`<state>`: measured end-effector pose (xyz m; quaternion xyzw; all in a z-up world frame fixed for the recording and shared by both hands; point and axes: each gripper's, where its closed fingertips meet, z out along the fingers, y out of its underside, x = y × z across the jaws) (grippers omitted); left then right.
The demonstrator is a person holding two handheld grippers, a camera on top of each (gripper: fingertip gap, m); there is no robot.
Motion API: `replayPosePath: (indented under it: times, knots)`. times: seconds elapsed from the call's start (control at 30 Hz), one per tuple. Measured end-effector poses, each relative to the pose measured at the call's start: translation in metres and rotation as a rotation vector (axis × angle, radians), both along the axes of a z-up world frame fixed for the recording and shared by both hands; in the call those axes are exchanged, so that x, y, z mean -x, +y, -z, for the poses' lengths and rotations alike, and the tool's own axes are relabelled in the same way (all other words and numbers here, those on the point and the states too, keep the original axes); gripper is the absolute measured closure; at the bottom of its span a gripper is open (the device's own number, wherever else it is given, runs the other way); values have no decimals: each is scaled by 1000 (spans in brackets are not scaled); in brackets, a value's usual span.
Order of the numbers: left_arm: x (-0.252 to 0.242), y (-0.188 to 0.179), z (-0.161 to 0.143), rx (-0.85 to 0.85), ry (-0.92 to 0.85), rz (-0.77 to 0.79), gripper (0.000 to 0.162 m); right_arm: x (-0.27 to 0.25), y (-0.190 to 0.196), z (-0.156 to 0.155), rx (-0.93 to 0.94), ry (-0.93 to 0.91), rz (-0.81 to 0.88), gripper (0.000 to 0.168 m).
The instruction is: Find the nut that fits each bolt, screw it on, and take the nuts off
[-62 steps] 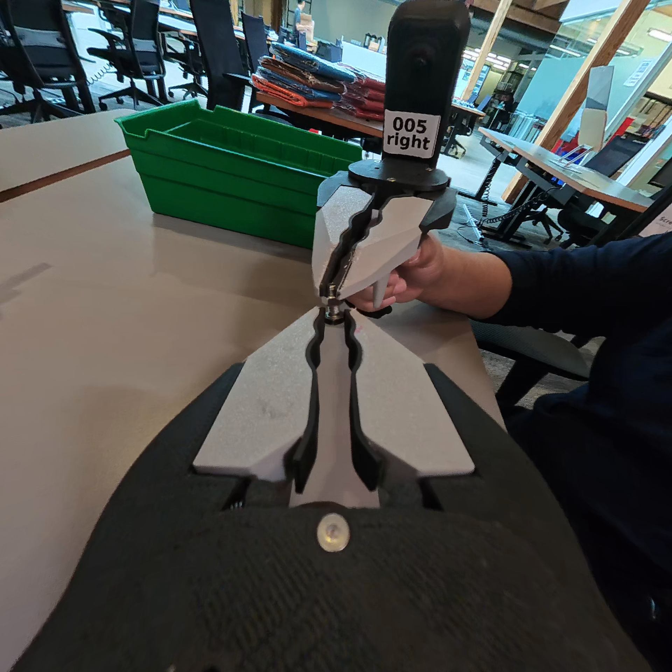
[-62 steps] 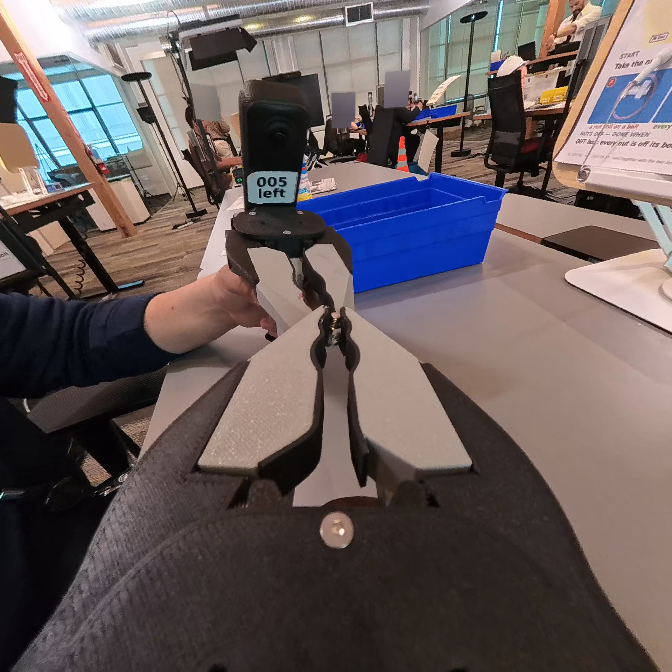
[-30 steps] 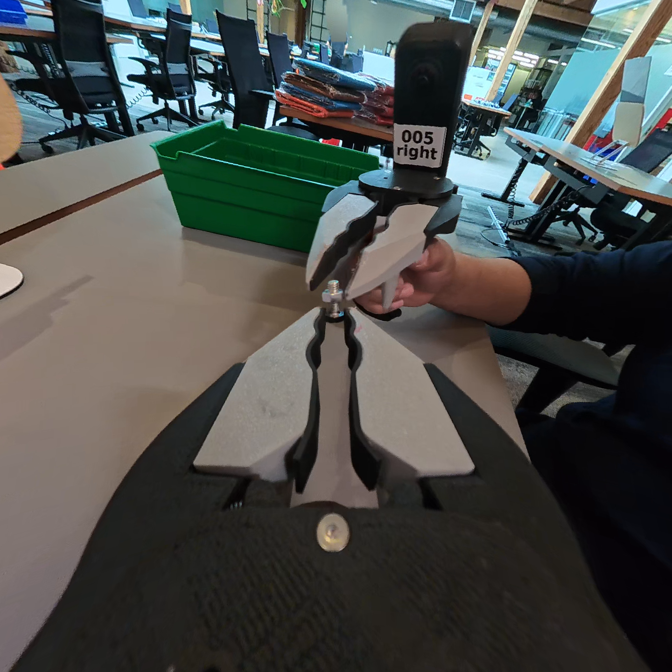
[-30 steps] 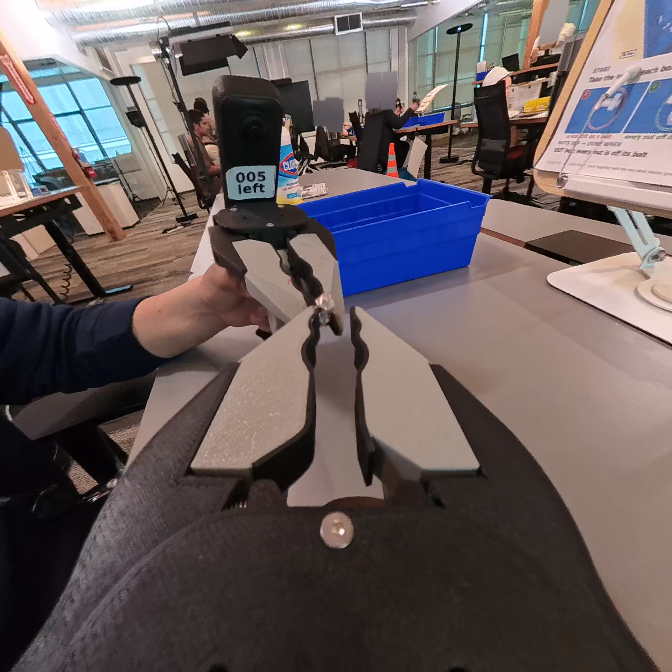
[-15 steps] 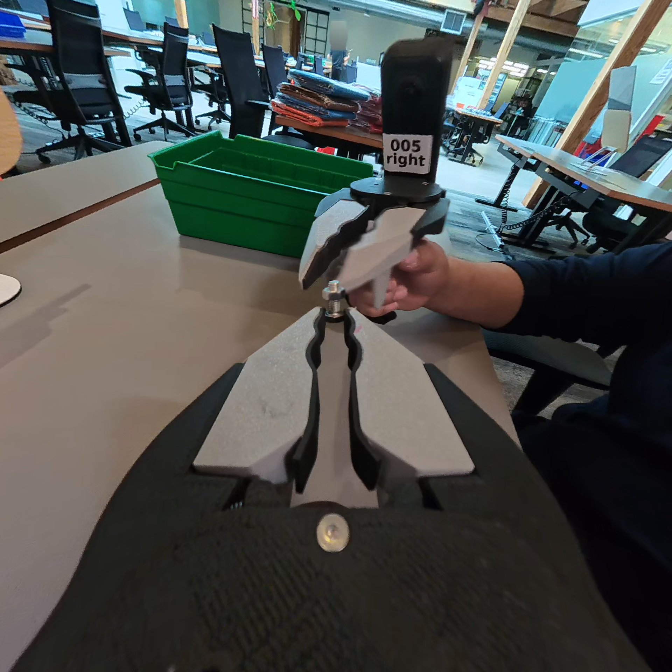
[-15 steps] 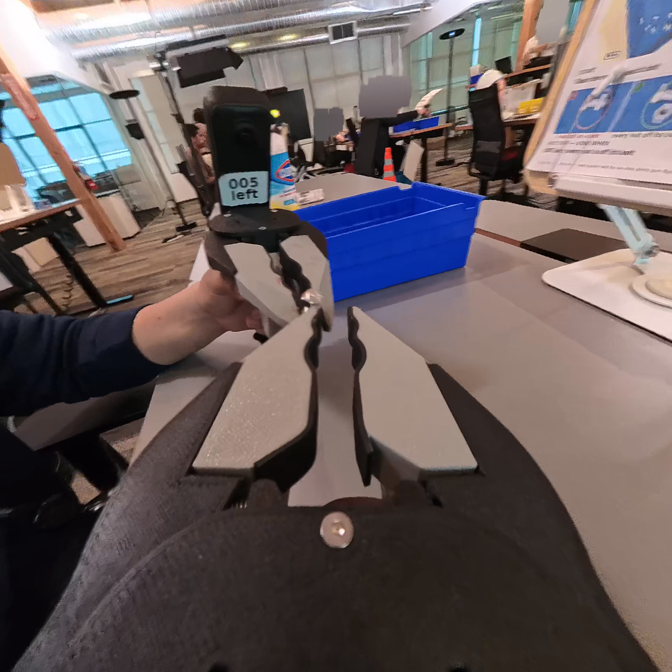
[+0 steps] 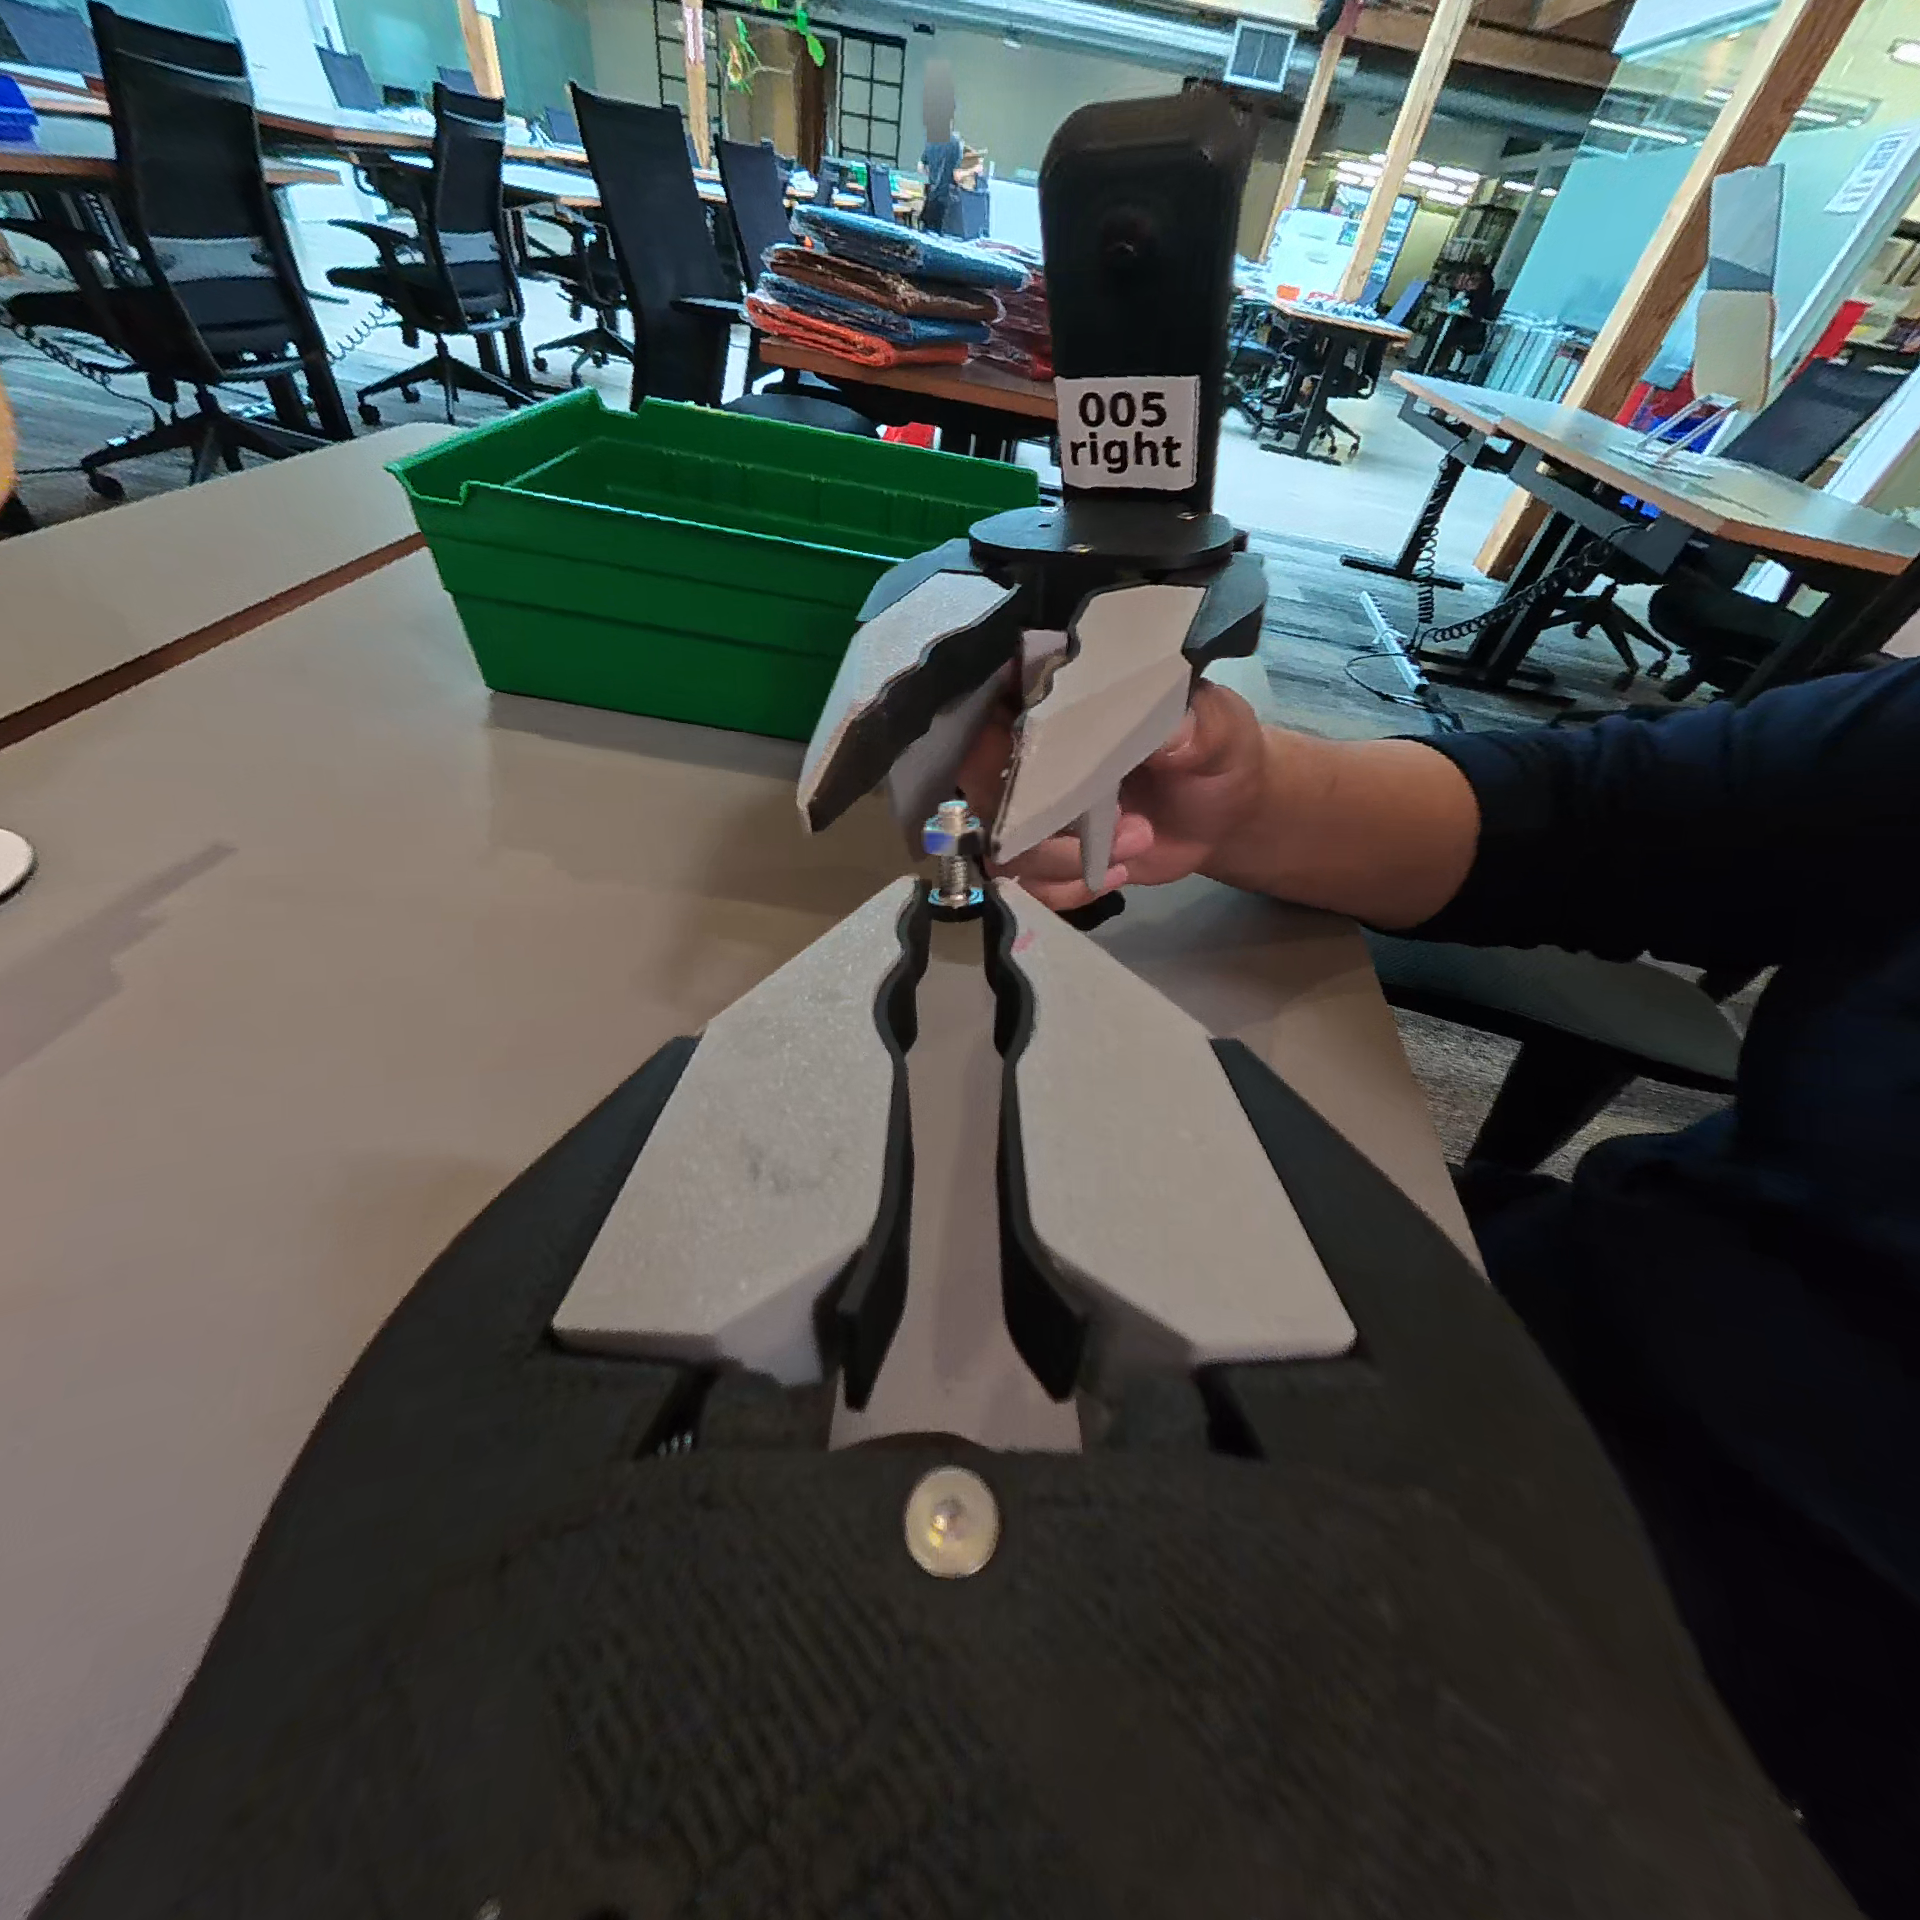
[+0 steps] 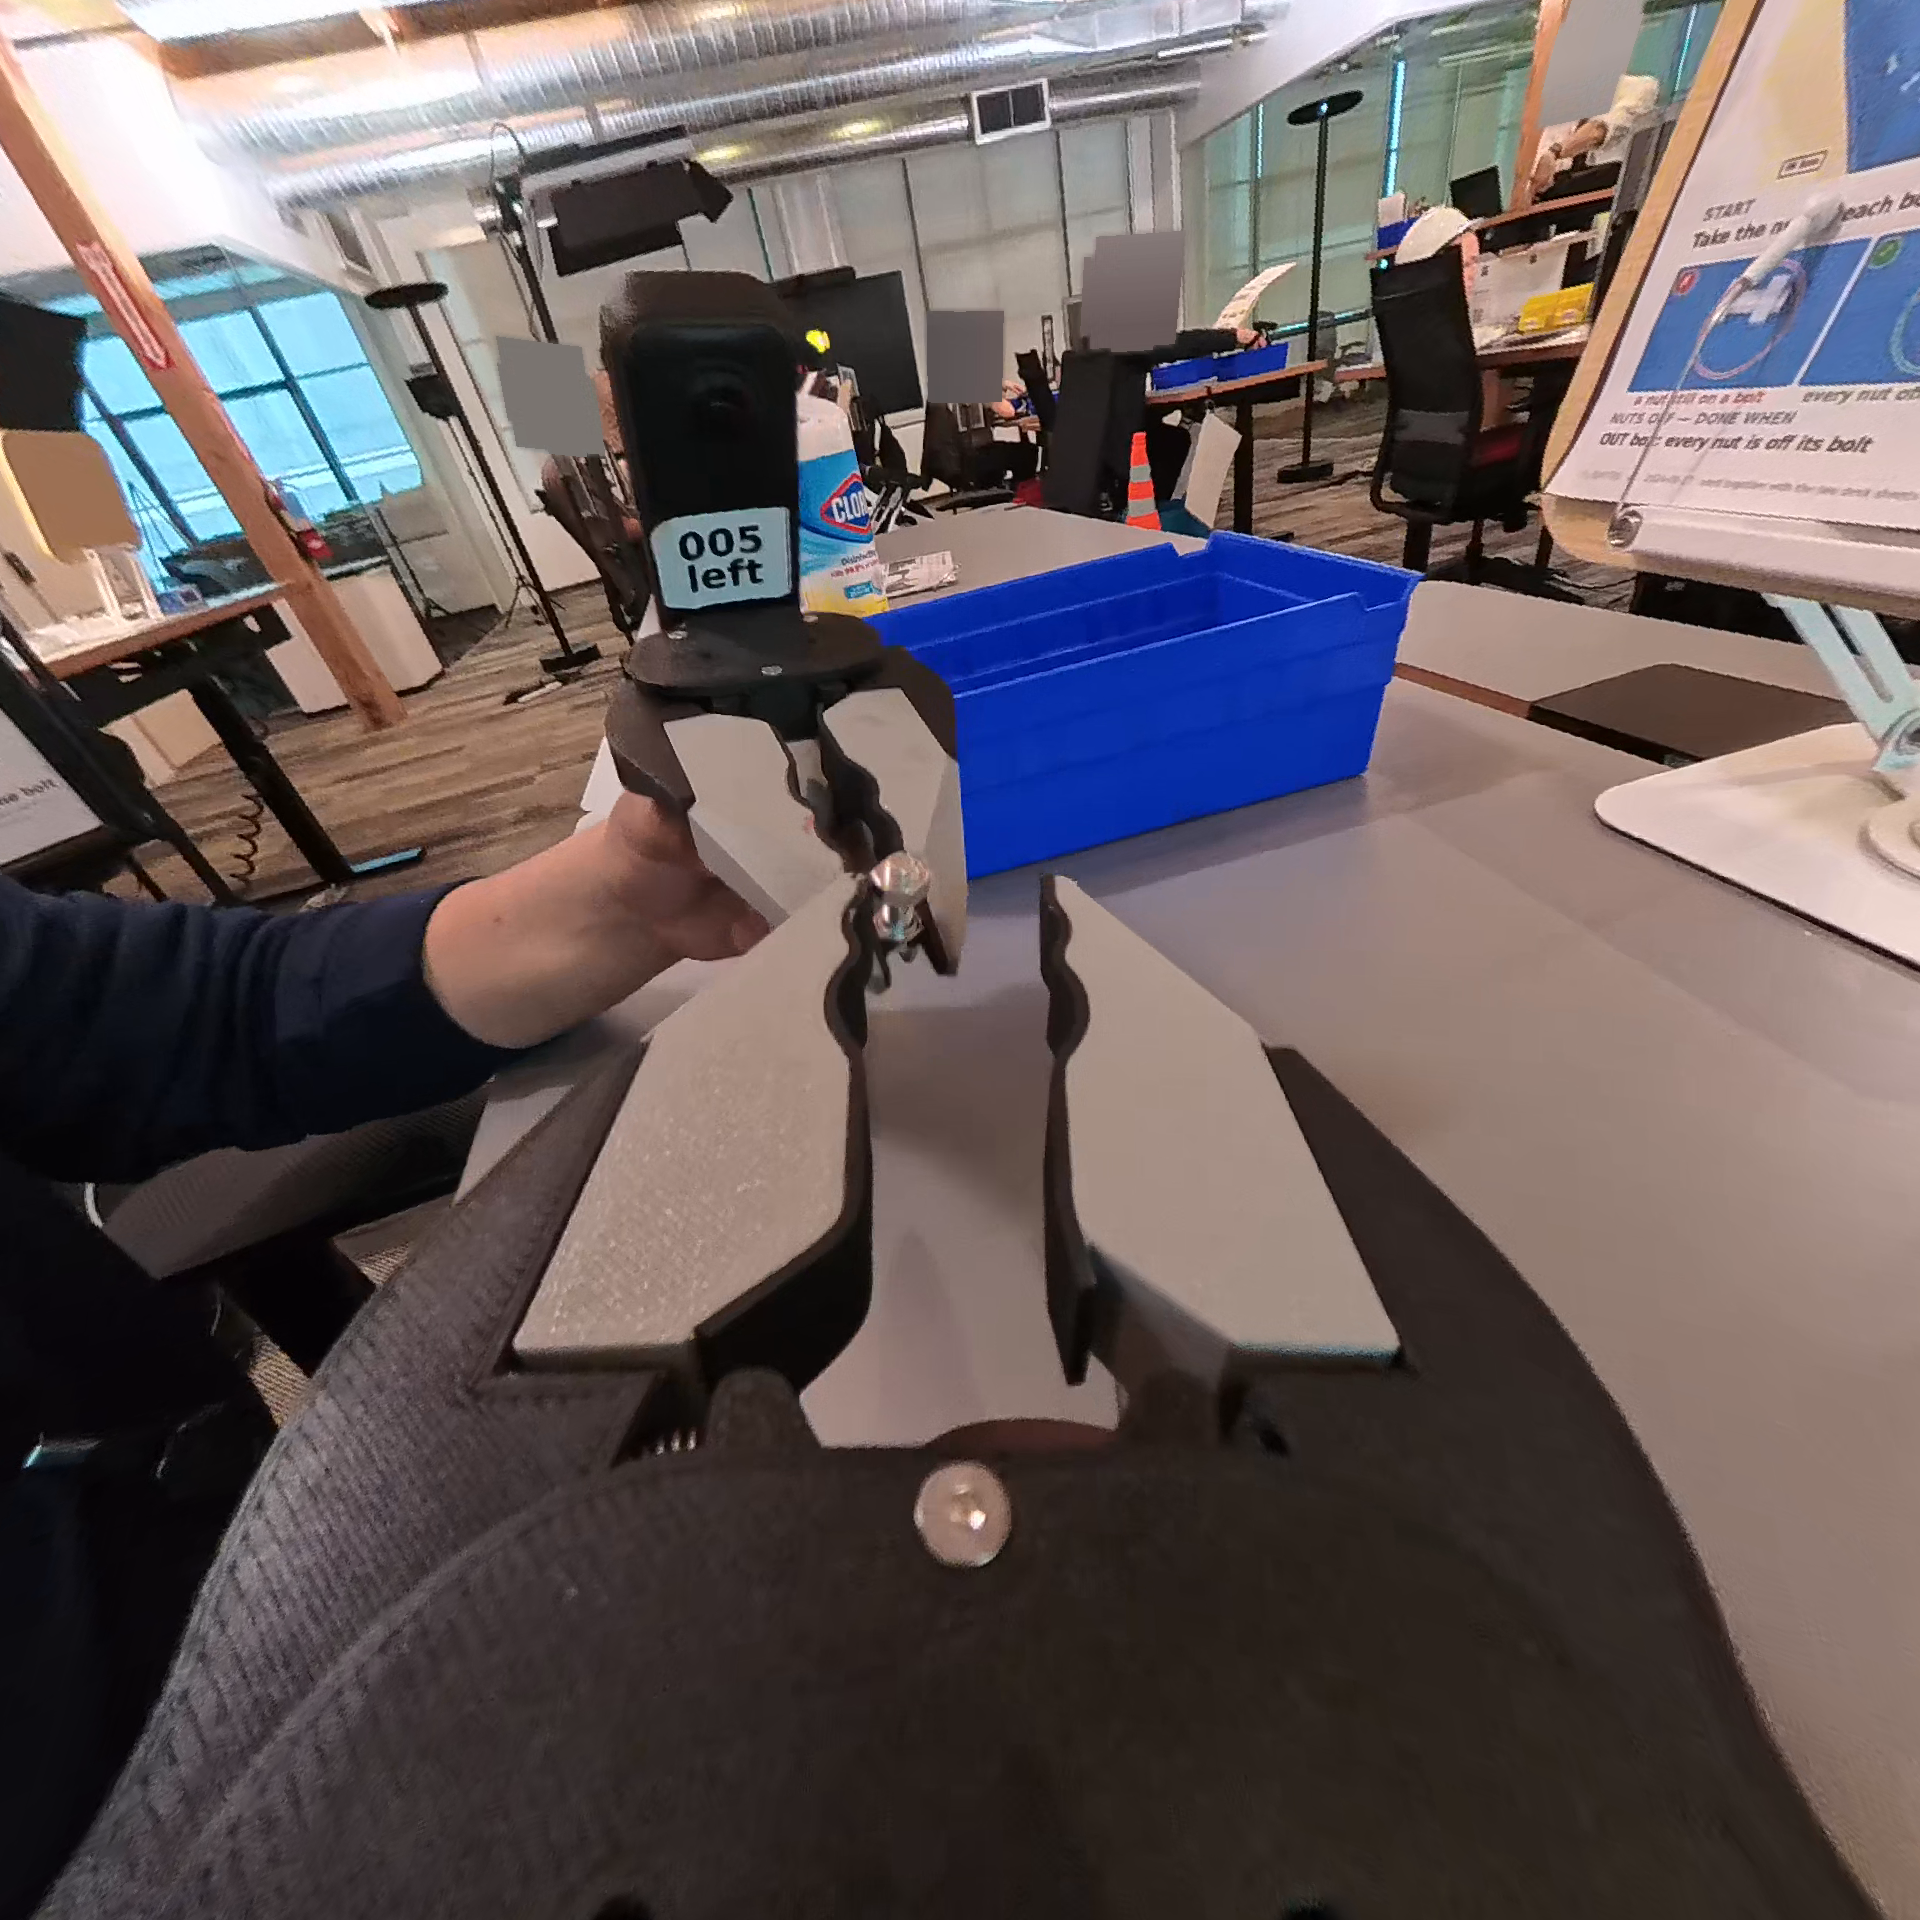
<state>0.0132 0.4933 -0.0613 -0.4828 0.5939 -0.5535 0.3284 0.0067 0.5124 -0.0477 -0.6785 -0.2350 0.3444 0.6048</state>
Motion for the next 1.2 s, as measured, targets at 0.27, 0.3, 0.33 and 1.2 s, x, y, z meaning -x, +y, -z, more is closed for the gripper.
replayPosePath:
  times: [0.27,0.3,0.33,1.2]
  knots:
    - [1,4,-3,30,-12,-7,154,4,-7,-11,-46,35,-36,143]
    - [0,1,-1,26,-5,0,154,5,-6,-9,-47,15,-28,143]
    - [-1,-1,1,19,1,4,154,6,-5,-5,-44,-9,-17,143]
    - [-1,18,-2,50,-21,-78,155,7,-7,-7,-35,23,-37,150]
